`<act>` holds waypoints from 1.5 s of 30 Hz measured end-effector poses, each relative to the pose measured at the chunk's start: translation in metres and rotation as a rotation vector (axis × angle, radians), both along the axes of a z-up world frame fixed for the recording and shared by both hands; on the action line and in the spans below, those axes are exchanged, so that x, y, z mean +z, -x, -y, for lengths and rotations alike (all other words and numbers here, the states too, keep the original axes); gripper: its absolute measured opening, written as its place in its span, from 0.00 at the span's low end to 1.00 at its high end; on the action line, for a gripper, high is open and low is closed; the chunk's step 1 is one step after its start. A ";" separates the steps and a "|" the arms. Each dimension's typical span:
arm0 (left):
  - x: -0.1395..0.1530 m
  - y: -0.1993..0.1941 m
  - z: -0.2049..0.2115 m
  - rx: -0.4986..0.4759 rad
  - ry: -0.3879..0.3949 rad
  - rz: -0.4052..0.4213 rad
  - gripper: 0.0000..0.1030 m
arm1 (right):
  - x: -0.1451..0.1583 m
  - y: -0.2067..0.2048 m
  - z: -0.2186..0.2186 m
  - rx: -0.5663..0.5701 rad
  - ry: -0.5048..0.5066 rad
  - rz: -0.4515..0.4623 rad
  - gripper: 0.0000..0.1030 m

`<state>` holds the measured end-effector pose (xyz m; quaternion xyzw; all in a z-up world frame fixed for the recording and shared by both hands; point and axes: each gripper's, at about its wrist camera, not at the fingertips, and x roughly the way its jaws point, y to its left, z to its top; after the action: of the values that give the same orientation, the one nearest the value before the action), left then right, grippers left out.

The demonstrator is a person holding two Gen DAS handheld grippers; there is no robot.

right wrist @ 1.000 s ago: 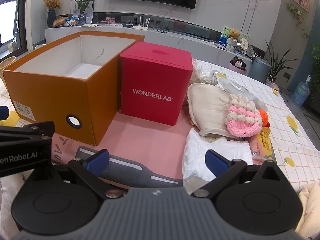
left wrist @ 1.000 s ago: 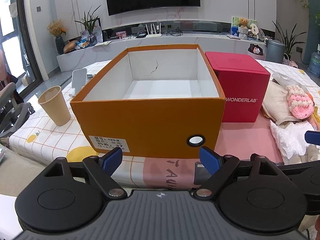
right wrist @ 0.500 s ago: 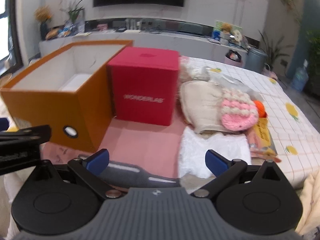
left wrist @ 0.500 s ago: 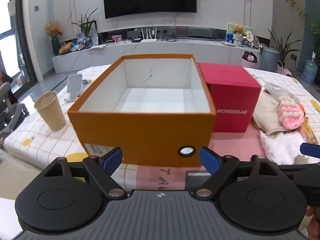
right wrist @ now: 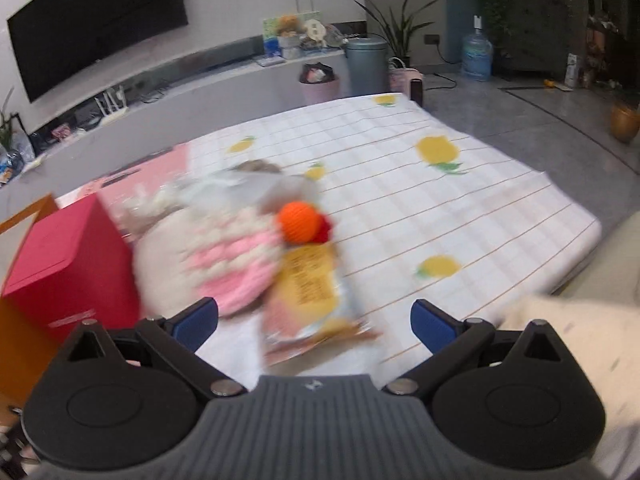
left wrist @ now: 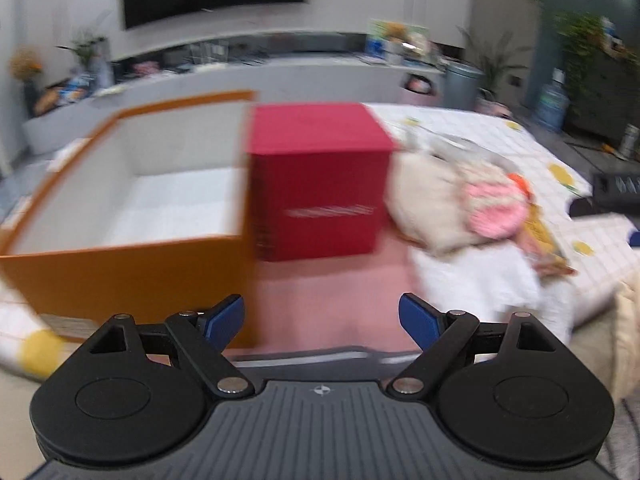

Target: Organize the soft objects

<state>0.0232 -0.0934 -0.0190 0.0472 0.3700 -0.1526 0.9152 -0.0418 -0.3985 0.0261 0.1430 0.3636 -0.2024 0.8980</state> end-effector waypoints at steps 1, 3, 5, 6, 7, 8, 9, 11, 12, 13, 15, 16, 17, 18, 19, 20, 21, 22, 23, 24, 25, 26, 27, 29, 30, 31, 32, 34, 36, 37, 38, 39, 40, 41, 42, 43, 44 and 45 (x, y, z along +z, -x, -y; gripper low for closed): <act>-0.006 -0.003 0.012 -0.043 0.005 -0.029 0.99 | 0.000 -0.004 0.007 -0.003 -0.002 -0.020 0.98; -0.017 -0.010 0.035 -0.117 -0.006 -0.074 0.99 | 0.003 -0.015 0.019 0.018 -0.019 -0.044 0.98; -0.027 -0.018 0.053 -0.132 -0.050 -0.093 0.99 | 0.007 -0.036 0.028 0.108 -0.044 -0.074 0.98; -0.030 -0.021 0.056 -0.123 -0.055 -0.099 0.99 | 0.005 -0.049 0.030 0.147 -0.052 -0.102 0.98; -0.032 -0.023 0.057 -0.114 -0.036 -0.105 0.99 | 0.002 -0.061 0.032 0.190 -0.060 -0.131 0.98; -0.032 -0.026 0.056 -0.110 -0.002 -0.118 0.99 | -0.002 -0.071 0.035 0.222 -0.068 -0.155 0.98; -0.032 -0.028 0.055 -0.111 0.037 -0.139 0.99 | -0.010 -0.082 0.037 0.243 -0.079 -0.195 0.98; -0.033 -0.037 0.054 -0.121 0.098 -0.203 0.99 | -0.026 -0.090 0.044 0.230 -0.106 -0.236 0.97; -0.034 -0.040 0.054 -0.124 0.115 -0.231 0.99 | -0.032 -0.089 0.049 0.212 -0.131 -0.236 0.97; -0.036 -0.044 0.055 -0.126 0.133 -0.247 0.99 | -0.038 -0.085 0.052 0.206 -0.166 -0.237 0.97; -0.039 -0.047 0.055 -0.130 0.166 -0.255 0.99 | -0.043 -0.073 0.058 0.214 -0.212 -0.245 0.97; -0.041 -0.049 0.056 -0.136 0.180 -0.261 0.99 | -0.042 -0.065 0.062 0.206 -0.218 -0.251 0.97; -0.043 -0.051 0.057 -0.141 0.189 -0.268 0.99 | -0.041 -0.056 0.066 0.188 -0.229 -0.246 0.97; -0.044 -0.053 0.058 -0.147 0.195 -0.279 0.99 | -0.040 -0.049 0.073 0.168 -0.279 -0.227 0.97; -0.047 -0.059 0.063 -0.154 0.198 -0.291 0.99 | -0.043 -0.041 0.084 0.144 -0.390 -0.196 0.97; -0.048 -0.060 0.064 -0.162 0.204 -0.296 0.99 | -0.048 -0.038 0.093 0.122 -0.482 -0.183 0.90; -0.047 -0.061 0.065 -0.173 0.211 -0.297 0.99 | -0.052 -0.037 0.099 0.105 -0.531 -0.184 0.83; -0.047 -0.062 0.067 -0.181 0.217 -0.296 0.99 | -0.053 -0.037 0.098 0.100 -0.520 -0.196 0.69; -0.046 -0.063 0.068 -0.188 0.220 -0.300 0.99 | -0.053 -0.039 0.095 0.104 -0.475 -0.217 0.61; -0.046 -0.064 0.068 -0.196 0.224 -0.308 0.99 | -0.053 -0.040 0.091 0.118 -0.426 -0.239 0.56; -0.045 -0.066 0.068 -0.202 0.234 -0.316 0.99 | -0.053 -0.041 0.085 0.143 -0.387 -0.261 0.43; -0.045 -0.067 0.067 -0.205 0.248 -0.324 0.99 | -0.054 -0.041 0.080 0.171 -0.362 -0.280 0.28; -0.045 -0.069 0.066 -0.207 0.263 -0.333 0.99 | -0.055 -0.042 0.075 0.200 -0.356 -0.295 0.21; -0.046 -0.073 0.062 -0.207 0.292 -0.350 0.99 | -0.058 -0.042 0.066 0.230 -0.306 -0.331 0.12; -0.046 -0.075 0.060 -0.209 0.302 -0.359 0.99 | -0.058 -0.042 0.063 0.224 -0.231 -0.359 0.12; -0.046 -0.077 0.060 -0.217 0.303 -0.363 0.99 | -0.060 -0.043 0.061 0.207 -0.167 -0.381 0.12; -0.045 -0.077 0.059 -0.232 0.297 -0.359 0.99 | -0.061 -0.043 0.062 0.187 -0.146 -0.388 0.10; -0.044 -0.078 0.060 -0.251 0.292 -0.349 0.99 | -0.062 -0.042 0.068 0.183 -0.160 -0.388 0.08; -0.046 -0.083 0.060 -0.252 0.305 -0.375 0.99 | -0.064 -0.045 0.066 0.194 -0.151 -0.398 0.08; -0.049 -0.087 0.061 -0.252 0.316 -0.400 0.99 | -0.064 -0.047 0.063 0.202 -0.141 -0.397 0.08; -0.051 -0.090 0.062 -0.258 0.326 -0.417 0.99 | -0.065 -0.050 0.061 0.218 -0.148 -0.386 0.08; -0.053 -0.094 0.064 -0.268 0.336 -0.431 0.99 | -0.066 -0.053 0.058 0.234 -0.163 -0.379 0.09; -0.054 -0.096 0.065 -0.273 0.352 -0.431 0.99 | -0.066 -0.055 0.054 0.245 -0.159 -0.378 0.09; -0.054 -0.100 0.066 -0.269 0.365 -0.437 0.99 | -0.065 -0.056 0.051 0.255 -0.148 -0.376 0.10; -0.053 -0.103 0.067 -0.263 0.374 -0.447 0.99 | -0.065 -0.058 0.048 0.263 -0.145 -0.373 0.11; -0.052 -0.106 0.069 -0.262 0.381 -0.456 0.99 | -0.065 -0.058 0.046 0.269 -0.150 -0.368 0.11; -0.051 -0.108 0.071 -0.271 0.380 -0.462 0.99 | -0.065 -0.058 0.044 0.279 -0.156 -0.364 0.11; -0.050 -0.109 0.073 -0.282 0.374 -0.464 0.99 | -0.065 -0.059 0.042 0.295 -0.168 -0.361 0.11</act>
<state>0.1325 -0.1664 -0.0694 -0.1070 0.5241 -0.3500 0.7690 0.0168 -0.4404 -0.0387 0.1239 0.5506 -0.0607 0.8233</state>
